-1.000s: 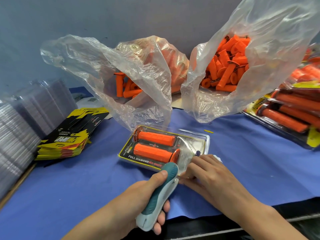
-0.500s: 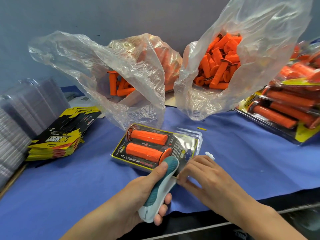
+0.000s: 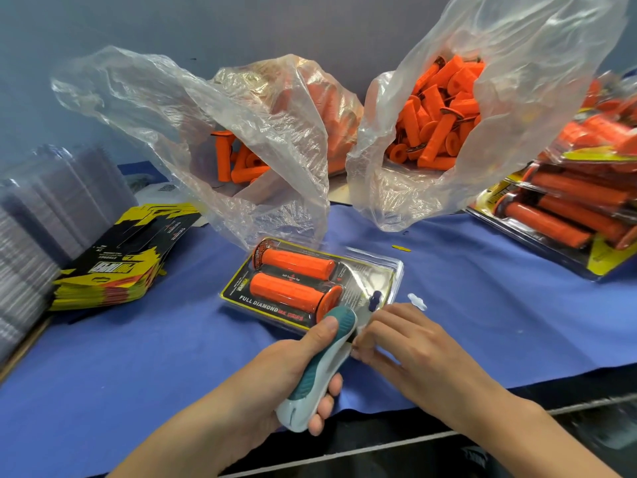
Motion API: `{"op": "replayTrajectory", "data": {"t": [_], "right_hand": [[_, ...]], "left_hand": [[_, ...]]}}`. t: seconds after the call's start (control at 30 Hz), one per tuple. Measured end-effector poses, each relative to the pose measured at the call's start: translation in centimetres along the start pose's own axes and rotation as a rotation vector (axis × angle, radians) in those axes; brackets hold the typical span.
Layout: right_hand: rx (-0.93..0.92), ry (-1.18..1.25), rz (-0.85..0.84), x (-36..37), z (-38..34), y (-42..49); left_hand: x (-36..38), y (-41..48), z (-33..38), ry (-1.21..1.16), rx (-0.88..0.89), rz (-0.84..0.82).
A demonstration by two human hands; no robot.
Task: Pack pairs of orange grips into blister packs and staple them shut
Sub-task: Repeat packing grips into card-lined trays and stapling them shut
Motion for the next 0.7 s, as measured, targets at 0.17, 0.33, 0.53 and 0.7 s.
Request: {"op": "replayTrajectory", "data": {"t": [0.17, 0.33, 0.53, 0.7], "right_hand": [[0.029, -0.060, -0.128, 0.5, 0.4, 0.2], [-0.006, -0.166, -0.162, 0.6, 0.1, 1.2], [0.005, -0.105, -0.132, 0.6, 0.2, 0.8], [0.000, -0.133, -0.118, 0.3, 0.6, 1.1]], "left_hand": [[0.3, -0.1, 0.0, -0.011, 0.010, 0.002], [0.1, 0.1, 0.3, -0.022, 0.010, 0.007], [0.2, 0.2, -0.3, -0.004, -0.041, -0.010], [0.8, -0.6, 0.7, -0.050, -0.022, 0.001]]}}
Point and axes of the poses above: each hand's wrist, its own y-axis towards the middle knuckle, its own x-axis out of the palm, z = x × y, the point moved 9 cm from there along y, towards the middle knuckle, and after that the axes turned 9 degrees about -x, right-handed, at the moved point
